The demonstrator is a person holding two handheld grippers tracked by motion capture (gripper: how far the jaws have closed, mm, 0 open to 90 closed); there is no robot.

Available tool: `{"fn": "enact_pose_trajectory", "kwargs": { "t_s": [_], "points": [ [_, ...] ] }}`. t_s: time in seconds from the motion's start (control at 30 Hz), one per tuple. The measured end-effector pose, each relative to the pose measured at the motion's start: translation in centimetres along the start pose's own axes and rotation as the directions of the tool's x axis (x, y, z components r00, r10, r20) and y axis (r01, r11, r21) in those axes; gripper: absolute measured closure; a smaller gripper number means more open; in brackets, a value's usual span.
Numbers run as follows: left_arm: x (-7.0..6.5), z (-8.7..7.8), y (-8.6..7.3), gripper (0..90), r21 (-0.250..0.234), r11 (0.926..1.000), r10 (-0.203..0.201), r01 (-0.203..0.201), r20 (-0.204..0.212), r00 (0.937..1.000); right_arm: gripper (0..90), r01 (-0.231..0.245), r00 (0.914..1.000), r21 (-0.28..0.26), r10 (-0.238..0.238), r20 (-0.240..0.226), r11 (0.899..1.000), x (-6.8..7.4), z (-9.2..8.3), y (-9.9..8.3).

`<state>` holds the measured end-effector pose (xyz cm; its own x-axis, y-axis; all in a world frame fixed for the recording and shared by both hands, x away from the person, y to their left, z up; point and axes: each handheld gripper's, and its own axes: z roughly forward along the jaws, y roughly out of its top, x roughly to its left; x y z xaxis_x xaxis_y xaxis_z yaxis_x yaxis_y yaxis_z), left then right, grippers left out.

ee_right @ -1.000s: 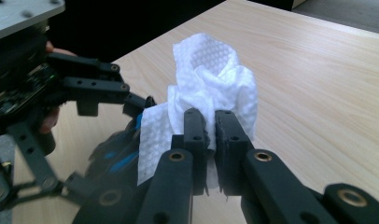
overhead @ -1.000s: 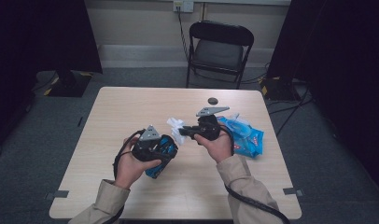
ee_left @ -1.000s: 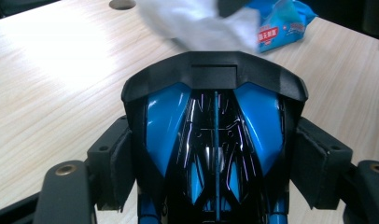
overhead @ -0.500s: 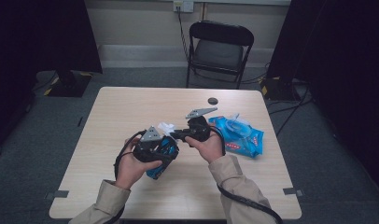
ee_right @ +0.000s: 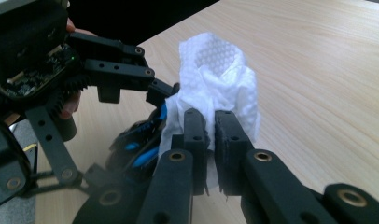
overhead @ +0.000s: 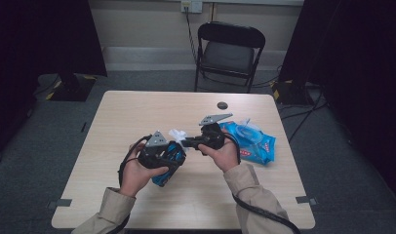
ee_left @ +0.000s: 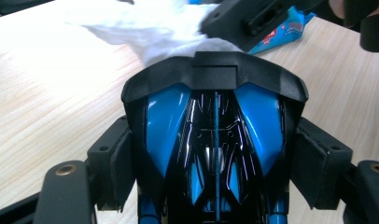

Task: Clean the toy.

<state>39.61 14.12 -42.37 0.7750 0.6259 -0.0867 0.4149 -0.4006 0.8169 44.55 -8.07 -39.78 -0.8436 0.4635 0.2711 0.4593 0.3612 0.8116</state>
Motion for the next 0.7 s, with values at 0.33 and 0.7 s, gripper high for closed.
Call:
{"fn": "enact_pose_trajectory", "kwargs": {
  "t_s": [0.33,0.7],
  "points": [
    [1.2,-0.7,-0.3,25.5,-0.026,0.9992,-0.031,0.031,-0.021,0.9993,84.6,0.005,0.9993,-0.002,-0.005,-0.037,1.0,0.4,-0.4,-0.5],
    [1.9,-1.4,-0.4,25.5,-0.044,0.9974,-0.059,0.056,-0.049,0.9971,84.6,0.027,0.9976,-0.013,-0.028,-0.064,1.0,1.4,-0.8,-0.3]
  ]
}}
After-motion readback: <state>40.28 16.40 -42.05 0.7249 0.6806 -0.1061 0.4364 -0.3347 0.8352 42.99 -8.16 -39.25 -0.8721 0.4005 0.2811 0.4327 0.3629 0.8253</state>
